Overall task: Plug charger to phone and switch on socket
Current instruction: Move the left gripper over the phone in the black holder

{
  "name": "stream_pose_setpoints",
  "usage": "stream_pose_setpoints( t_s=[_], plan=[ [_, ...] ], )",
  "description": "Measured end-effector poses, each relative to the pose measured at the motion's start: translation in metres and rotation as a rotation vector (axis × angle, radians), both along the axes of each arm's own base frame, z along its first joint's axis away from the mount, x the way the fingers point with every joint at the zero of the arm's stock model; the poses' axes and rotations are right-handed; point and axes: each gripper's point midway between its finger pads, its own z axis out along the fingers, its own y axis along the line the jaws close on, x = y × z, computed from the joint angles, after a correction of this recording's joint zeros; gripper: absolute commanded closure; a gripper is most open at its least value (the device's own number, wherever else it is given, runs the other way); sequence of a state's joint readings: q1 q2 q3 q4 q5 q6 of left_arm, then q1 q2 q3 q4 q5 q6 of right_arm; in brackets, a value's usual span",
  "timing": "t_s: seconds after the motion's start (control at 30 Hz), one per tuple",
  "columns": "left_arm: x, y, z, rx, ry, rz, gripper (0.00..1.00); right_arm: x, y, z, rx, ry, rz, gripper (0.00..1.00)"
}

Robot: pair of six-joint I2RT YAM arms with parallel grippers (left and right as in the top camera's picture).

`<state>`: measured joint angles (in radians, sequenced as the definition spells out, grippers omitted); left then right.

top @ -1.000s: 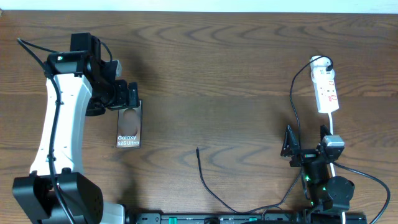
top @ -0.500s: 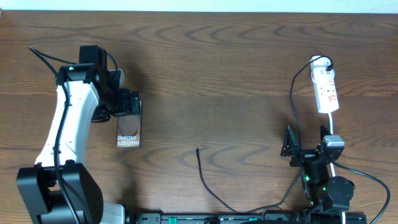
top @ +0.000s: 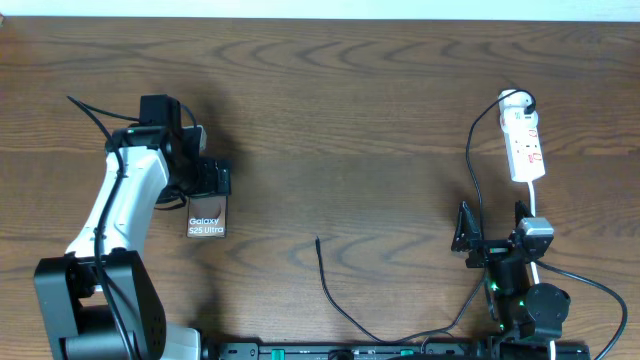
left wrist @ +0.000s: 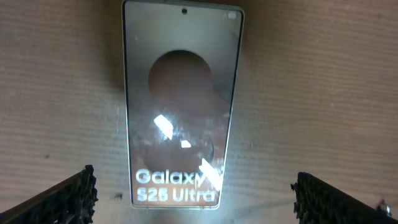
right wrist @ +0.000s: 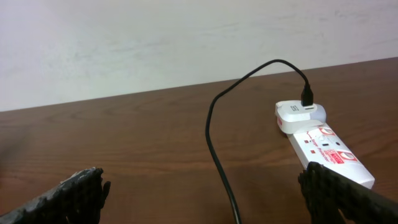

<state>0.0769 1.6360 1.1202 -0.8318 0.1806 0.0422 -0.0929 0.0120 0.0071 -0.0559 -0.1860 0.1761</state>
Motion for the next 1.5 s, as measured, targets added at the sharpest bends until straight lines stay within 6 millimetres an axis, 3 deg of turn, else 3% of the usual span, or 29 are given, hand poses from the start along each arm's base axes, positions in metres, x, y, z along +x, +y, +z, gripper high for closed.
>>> stream_pose_setpoints(
  t_s=[0.2, 0.53, 0.8, 1.17, 1.5],
  plan=[
    [-0.010, 0.000, -0.015, 0.002, 0.022, 0.001, 0.02, 0.000, 0.000, 0.000, 0.000, 0.000, 0.000, 0.01],
    [-0.003, 0.005, -0.015, 0.051, -0.006, -0.001, 0.02, 0.000, 0.000, 0.000, 0.000, 0.000, 0.000, 0.01],
    [0.005, -0.005, -0.020, 0.083, -0.023, -0.036, 0.02, 0.000, 0.000, 0.000, 0.000, 0.000, 0.000, 0.01],
    [0.005, 0.004, -0.023, 0.102, -0.015, -0.015, 0.02, 0.000, 0.000, 0.000, 0.000, 0.000, 0.000, 0.01],
    [-0.002, 0.004, -0.062, 0.097, 0.100, -0.020, 0.02, 0.000, 0.000, 0.000, 0.000, 0.000, 0.000, 0.01]
  ],
)
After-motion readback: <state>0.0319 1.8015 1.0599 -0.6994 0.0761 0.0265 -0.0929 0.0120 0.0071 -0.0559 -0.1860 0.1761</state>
